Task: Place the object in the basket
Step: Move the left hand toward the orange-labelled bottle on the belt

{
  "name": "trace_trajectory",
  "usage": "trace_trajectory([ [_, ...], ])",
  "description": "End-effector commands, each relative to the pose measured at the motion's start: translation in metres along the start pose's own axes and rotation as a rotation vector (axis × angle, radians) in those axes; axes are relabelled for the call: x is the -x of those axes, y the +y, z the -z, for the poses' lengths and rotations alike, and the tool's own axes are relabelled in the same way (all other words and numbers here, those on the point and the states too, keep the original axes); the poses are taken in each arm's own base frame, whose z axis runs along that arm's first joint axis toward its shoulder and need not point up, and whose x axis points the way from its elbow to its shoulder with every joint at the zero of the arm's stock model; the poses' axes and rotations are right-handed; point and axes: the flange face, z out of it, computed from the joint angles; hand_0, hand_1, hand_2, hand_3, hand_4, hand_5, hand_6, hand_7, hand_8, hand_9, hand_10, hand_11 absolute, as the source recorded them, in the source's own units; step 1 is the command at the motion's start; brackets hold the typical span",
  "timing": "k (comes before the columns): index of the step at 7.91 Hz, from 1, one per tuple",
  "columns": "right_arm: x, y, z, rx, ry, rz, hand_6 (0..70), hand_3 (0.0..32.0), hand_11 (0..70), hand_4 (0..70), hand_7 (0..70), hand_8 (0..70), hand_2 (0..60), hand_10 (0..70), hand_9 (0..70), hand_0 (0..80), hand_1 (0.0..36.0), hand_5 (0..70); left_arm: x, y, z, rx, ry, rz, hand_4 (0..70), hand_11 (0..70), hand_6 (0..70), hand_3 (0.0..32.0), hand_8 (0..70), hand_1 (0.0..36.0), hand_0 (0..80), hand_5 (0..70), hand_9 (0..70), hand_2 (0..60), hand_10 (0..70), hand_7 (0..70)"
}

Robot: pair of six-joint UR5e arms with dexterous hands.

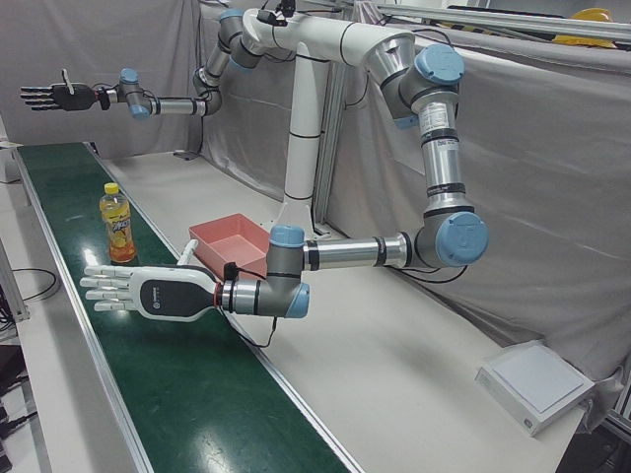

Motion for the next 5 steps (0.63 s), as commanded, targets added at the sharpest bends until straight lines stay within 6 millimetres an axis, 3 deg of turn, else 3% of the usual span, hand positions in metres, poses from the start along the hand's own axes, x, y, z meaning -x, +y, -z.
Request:
trace_trajectory([
  [1, 0.000, 0.000, 0.000, 0.001, 0.000, 0.000, 0.0, 0.0, 0.0, 0.0, 0.0, 0.0, 0.0, 0.0, 0.0, 0.0, 0.0, 0.0, 0.008, 0.047, -0.017, 0.026, 0.049, 0.027, 3.9, 0.0, 0.0, 1.0, 0.0, 2.7, 53.8, 0.0, 0.0, 0.0, 0.0, 0.0],
  [3, 0.000, 0.000, 0.000, 0.001, 0.000, 0.000, 0.0, 0.0, 0.0, 0.0, 0.0, 0.0, 0.0, 0.0, 0.0, 0.0, 0.0, 0.0, 0.066, 0.058, -0.030, 0.013, 0.089, 0.182, 3.1, 0.0, 0.0, 2.4, 0.0, 2.8, 53.3, 0.0, 0.0, 0.0, 0.0, 0.0],
  [5, 0.000, 0.001, 0.000, 0.002, 0.000, 0.000, 0.0, 0.0, 0.0, 0.0, 0.0, 0.0, 0.0, 0.0, 0.0, 0.0, 0.0, 0.0, 0.061, 0.071, -0.047, -0.029, 0.103, 0.169, 4.1, 0.0, 0.0, 1.6, 0.0, 3.8, 55.5, 0.0, 0.0, 0.0, 0.0, 0.0],
])
